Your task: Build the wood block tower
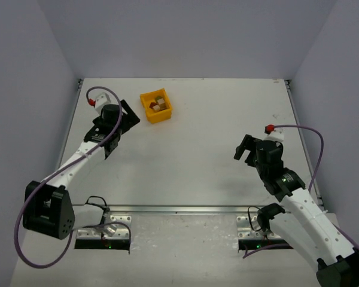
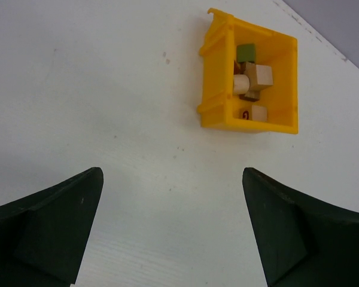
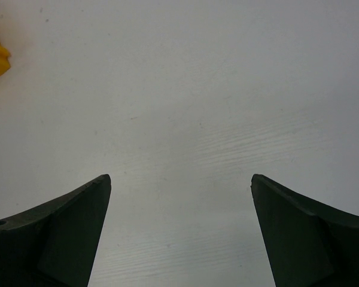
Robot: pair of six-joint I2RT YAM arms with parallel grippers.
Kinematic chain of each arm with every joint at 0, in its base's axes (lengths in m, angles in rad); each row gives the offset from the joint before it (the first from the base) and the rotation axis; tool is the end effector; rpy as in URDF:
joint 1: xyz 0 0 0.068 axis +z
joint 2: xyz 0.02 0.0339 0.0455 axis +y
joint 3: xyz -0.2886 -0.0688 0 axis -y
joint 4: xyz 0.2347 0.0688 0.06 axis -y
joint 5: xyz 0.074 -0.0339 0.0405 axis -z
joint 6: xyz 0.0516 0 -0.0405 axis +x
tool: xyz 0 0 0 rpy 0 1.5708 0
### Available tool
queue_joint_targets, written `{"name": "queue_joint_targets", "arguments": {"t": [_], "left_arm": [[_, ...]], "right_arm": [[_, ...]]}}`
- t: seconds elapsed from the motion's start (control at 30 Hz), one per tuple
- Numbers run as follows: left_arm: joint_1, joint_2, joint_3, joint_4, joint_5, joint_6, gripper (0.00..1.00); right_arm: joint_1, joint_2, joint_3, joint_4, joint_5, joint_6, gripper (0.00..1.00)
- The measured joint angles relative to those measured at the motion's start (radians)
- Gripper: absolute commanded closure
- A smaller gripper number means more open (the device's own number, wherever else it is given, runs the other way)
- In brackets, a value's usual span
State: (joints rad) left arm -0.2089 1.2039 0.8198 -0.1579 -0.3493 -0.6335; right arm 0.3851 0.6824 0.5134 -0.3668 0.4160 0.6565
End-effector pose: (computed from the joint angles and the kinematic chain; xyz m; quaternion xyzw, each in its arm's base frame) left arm 0.2595 -0.0370 0.2874 -0.2642 0.8201 -0.0600 0.5040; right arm 0.1391 0.0339 0.2533 0.2163 0.8287 0.0852 0.5092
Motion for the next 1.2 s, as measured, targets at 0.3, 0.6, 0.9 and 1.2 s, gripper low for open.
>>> {"name": "queue_joint_targets", "arguments": {"t": [0.3, 0.6, 0.9, 1.2], "left_arm": [[0.000, 0.443, 0.348, 0.070, 0.109, 0.028, 0.04], [0.000, 0.807, 0.633, 0.033, 0.100, 0.052, 0.46], [0.000, 0.960, 0.795, -0.044, 0.053, 0.076, 0.86], [-0.020, 0.911, 0.758, -0.068, -0.053, 0.160, 1.00]], "right_arm": [[0.000, 0.089, 0.026, -0.108, 0.032, 0.041, 0.01], [0.000, 0.094, 0.026, -0.107, 0.025, 0.028, 0.01], [0.000, 0.100, 0.026, -0.091, 0.021, 0.001, 0.01], [0.000, 0.083, 0.026, -0.091, 0.022, -0.003, 0.01]]}}
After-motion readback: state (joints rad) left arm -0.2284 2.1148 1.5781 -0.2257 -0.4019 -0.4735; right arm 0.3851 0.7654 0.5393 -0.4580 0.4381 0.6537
